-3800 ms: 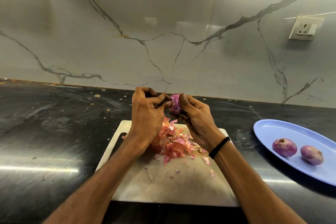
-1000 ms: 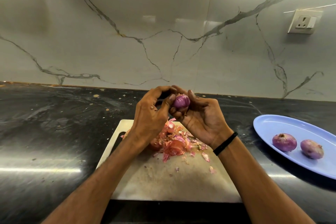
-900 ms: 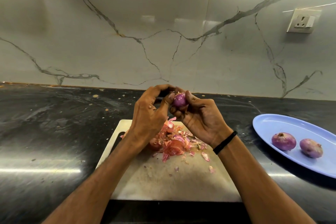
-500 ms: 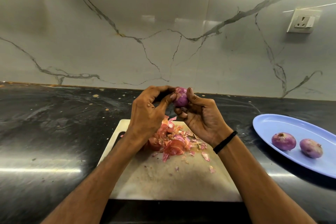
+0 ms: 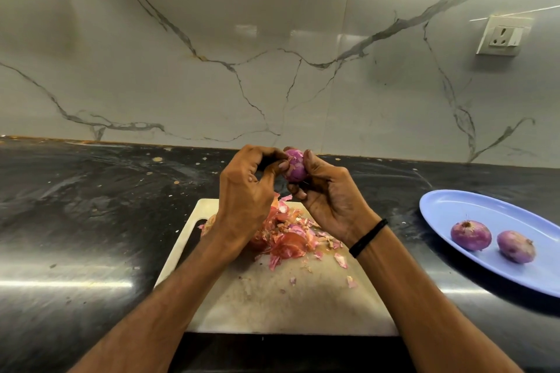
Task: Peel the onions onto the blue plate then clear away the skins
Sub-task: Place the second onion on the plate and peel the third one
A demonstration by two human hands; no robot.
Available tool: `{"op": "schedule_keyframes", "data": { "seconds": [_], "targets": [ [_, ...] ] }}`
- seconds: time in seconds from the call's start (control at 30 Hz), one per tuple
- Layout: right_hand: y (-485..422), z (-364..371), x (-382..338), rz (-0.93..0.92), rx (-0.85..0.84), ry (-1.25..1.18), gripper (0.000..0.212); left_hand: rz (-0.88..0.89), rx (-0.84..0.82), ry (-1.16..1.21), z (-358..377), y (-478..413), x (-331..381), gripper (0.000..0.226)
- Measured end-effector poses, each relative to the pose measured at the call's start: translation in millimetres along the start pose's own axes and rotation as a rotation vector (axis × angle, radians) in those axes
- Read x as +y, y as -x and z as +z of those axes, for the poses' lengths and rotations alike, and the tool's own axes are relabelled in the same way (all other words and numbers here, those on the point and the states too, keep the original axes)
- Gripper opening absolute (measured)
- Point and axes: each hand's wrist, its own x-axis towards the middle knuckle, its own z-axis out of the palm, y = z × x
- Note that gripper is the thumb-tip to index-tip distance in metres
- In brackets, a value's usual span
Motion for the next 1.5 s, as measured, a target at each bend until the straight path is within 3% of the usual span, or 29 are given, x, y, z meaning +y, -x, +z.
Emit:
{"op": "schedule_keyframes", "data": {
  "seconds": [0.27,0.57,0.8,1.17,1.27,1.37,1.5],
  "targets": [
    [-4.2,-2.3,4.6,-0.029,-0.025,0.060,0.036,0.163,-0.021,-0.140,0.1,-1.5,-4.2,0.022],
    [-2.3,-2.7,7.0,-0.039,-0.016,0.151,0.047,0.229,-0.064,-0.245,3.2,0.5,-5.9,0.023],
    [-2.7,0.5,8.1,-0.016,0.006,0.092,0.040,0.208,-0.123,-0.395,12.7,2.5,-6.6,0.039],
    [3.1,6.2,2.8,0.116,-0.006,-0.116,0.035,0.018,0.090,-0.156,11.8,-0.1,-0.4,0.030],
    [4.3,8.0,3.1,0.085,-0.032,-0.058,0.036,-0.006,0.101,-0.158,9.6,-1.9,-0.1,0.028],
    [3.3,10.6,4.6,0.049,-0.084,0.048,0.053,0.009,0.088,-0.211,7.6,-2.1,-4.6,0.025],
    [1.8,8.8,7.3,0.029,-0.091,0.072,0.044,0.024,0.061,-0.214,7.9,0.5,-2.4,0.025]
  ]
}}
